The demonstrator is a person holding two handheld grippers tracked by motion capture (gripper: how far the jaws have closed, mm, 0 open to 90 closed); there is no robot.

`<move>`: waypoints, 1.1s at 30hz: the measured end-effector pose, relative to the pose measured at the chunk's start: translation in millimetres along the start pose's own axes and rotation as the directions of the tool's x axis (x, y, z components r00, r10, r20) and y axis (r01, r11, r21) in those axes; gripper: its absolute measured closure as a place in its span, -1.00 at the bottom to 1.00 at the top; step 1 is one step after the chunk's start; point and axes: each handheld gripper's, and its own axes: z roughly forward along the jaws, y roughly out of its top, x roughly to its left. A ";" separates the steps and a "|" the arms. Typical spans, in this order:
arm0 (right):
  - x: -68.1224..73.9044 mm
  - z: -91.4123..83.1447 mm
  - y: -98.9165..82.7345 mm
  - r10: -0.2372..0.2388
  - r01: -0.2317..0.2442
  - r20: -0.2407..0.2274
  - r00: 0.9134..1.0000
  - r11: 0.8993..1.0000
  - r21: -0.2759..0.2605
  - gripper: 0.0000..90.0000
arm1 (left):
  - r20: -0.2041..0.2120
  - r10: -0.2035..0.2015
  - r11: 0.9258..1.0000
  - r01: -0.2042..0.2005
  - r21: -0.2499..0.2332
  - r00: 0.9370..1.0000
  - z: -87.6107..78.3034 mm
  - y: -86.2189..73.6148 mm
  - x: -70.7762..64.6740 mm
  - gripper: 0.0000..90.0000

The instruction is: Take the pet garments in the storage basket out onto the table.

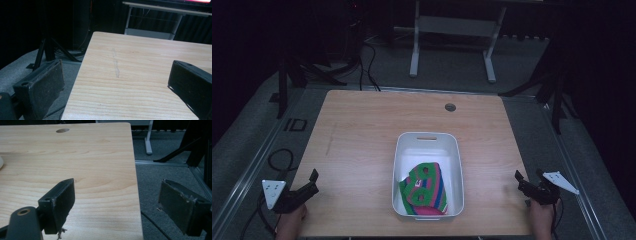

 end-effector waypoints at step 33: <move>-7.3 13.8 17.0 -0.118 0.269 -0.448 0.886 0.918 0.291 -0.70 | 0.002 -0.011 1.000 0.011 0.006 1.000 0.9 0.3 0.8 -0.98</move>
